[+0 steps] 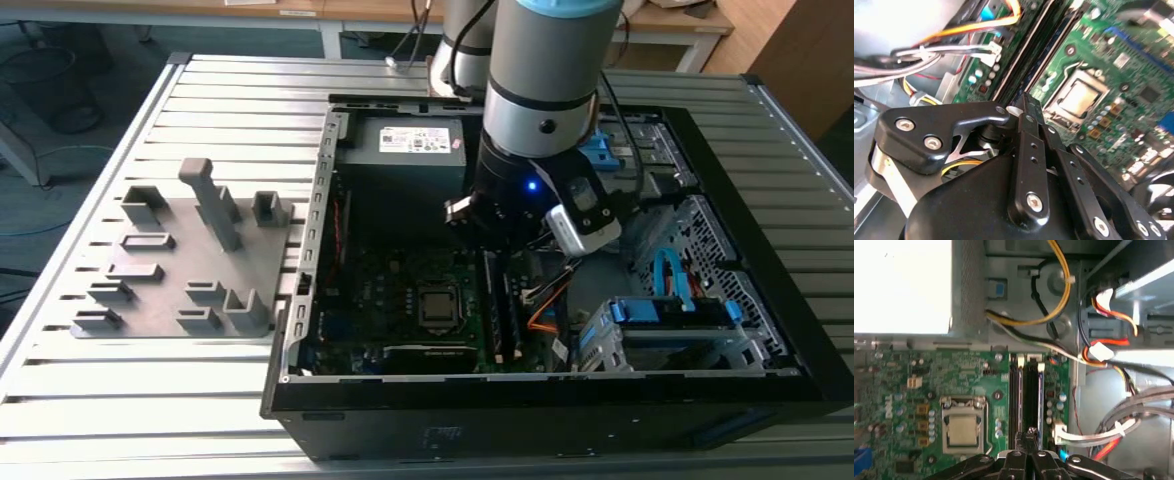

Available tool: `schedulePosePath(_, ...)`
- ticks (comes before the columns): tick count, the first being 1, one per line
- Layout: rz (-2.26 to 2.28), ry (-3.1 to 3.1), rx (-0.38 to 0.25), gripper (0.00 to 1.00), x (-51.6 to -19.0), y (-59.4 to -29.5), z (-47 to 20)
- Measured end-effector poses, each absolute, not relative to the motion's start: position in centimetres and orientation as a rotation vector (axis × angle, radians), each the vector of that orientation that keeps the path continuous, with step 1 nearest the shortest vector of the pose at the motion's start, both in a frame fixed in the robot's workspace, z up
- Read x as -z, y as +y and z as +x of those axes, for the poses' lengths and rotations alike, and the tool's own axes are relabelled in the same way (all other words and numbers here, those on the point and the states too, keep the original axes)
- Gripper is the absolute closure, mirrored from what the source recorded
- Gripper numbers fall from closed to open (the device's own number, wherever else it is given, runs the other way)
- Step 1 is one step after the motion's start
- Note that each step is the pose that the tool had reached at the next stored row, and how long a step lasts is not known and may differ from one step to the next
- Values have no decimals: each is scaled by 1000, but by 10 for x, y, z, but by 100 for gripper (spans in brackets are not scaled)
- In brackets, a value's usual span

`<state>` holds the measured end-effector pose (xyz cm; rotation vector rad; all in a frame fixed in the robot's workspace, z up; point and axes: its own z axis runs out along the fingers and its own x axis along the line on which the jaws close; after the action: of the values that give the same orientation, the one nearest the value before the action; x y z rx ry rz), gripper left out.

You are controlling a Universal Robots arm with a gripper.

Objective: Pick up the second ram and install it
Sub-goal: 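Press down the second ram until it locks into place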

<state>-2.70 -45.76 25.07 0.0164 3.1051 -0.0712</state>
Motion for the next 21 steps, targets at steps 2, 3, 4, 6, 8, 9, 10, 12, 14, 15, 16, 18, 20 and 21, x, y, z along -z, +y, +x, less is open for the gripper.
schedulePosePath(2, 16, 3105, 71, 90, -247, -450, -27)
schedulePosePath(3, 16, 3105, 71, 90, -245, -447, -27)
schedulePosePath(4, 16, 3105, 71, 90, -243, -444, -27)
schedulePosePath(6, 16, 3105, 71, 90, -240, -437, -27)
schedulePosePath(8, 15, 3105, 71, 90, -236, -431, -27)
schedulePosePath(9, 15, 3105, 71, 90, -234, -429, -27)
schedulePosePath(10, 15, 3105, 71, 90, -233, -427, -27)
schedulePosePath(12, 14, 3105, 71, 90, -229, -426, -27)
schedulePosePath(14, 13, 3105, 71, 90, -226, -426, -27)
schedulePosePath(15, 12, 3105, 71, 90, -225, -426, -27)
schedulePosePath(16, 12, 3105, 71, 90, -224, -426, -27)
schedulePosePath(18, 11, 3105, 71, 90, -222, -426, -27)
schedulePosePath(20, 10, 3105, 72, 90, -220, -427, -27)
schedulePosePath(21, 10, 3105, 72, 90, -220, -427, -27)
